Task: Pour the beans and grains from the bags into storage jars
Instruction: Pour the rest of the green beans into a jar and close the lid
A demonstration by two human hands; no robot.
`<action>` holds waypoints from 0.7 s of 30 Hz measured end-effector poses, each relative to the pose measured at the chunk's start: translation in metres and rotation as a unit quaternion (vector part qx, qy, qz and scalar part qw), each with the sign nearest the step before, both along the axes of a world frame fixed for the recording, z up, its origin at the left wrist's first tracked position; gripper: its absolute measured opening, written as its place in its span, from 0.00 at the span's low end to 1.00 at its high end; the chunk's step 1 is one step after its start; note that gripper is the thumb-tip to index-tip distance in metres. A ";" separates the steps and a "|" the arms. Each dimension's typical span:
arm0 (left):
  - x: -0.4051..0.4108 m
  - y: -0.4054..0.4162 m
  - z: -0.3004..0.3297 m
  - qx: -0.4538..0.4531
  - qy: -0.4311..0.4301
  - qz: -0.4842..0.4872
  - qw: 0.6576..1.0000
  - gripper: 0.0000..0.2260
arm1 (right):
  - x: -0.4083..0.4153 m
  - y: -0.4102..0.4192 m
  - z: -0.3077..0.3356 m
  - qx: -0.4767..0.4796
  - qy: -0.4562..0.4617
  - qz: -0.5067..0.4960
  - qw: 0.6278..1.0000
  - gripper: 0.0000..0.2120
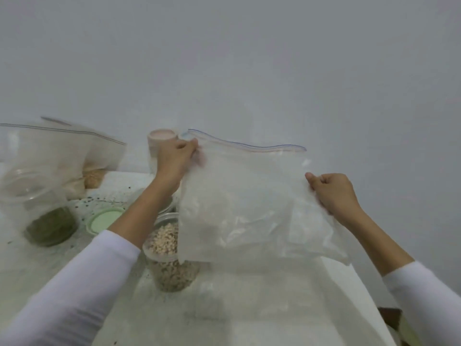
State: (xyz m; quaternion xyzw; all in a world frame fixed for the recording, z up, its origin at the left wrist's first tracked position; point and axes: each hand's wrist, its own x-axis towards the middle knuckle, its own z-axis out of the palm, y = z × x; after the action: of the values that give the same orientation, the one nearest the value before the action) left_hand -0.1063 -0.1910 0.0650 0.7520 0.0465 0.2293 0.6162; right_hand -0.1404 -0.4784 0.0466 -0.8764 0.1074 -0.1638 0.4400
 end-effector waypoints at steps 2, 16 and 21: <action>-0.003 -0.011 -0.012 0.195 0.037 0.038 0.979 0.11 | -0.007 -0.008 -0.023 -0.005 0.034 -0.005 0.999 0.22; -0.055 -0.106 -0.160 0.552 -0.045 -0.027 0.832 0.09 | -0.009 -0.018 -0.123 -0.220 0.127 -0.059 0.965 0.20; -0.062 -0.111 -0.183 0.545 0.022 -0.043 0.837 0.10 | -0.017 0.000 -0.112 -0.372 0.005 -0.054 0.927 0.16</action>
State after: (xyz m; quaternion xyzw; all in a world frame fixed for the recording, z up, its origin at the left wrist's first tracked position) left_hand -0.1681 -0.3019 -0.1181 0.9722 -0.1047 0.1748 0.1151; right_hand -0.1573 -0.4779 -0.0656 -0.9708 0.0886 -0.2109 0.0720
